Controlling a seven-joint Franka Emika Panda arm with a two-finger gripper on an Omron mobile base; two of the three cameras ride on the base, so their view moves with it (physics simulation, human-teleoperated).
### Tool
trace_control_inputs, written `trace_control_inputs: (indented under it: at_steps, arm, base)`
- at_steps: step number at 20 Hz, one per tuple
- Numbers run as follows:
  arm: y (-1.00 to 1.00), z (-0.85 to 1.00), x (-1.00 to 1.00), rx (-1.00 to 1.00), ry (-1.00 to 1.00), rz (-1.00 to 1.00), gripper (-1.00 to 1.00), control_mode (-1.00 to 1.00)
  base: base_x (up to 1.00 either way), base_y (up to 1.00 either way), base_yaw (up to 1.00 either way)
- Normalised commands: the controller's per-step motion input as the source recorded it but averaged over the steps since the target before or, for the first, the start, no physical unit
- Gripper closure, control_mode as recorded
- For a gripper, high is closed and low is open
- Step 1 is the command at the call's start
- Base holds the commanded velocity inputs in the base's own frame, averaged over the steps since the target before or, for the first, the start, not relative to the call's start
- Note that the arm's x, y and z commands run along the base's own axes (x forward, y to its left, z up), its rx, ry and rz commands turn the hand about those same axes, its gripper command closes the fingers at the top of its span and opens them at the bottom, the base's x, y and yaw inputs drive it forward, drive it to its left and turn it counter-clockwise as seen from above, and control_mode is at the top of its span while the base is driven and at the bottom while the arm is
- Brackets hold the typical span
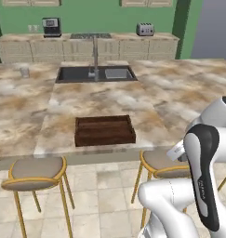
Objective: Take the cake and cupcake from the fridge and place them on the empty tray on the dining counter.
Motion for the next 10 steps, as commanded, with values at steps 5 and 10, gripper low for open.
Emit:
trace_control_inputs:
  at_steps: [5, 10]
  arm:
    - [0.00, 0.00, 0.00, 0.00, 0.00, 0.00, 1.00, 1.00]
    - [0.00, 0.00, 0.00, 0.00, 0.00, 0.00, 1.00, 1.00]
  base:
    - [0.80, 1.00, -0.57]
    - [0.91, 0.87, -0.38]
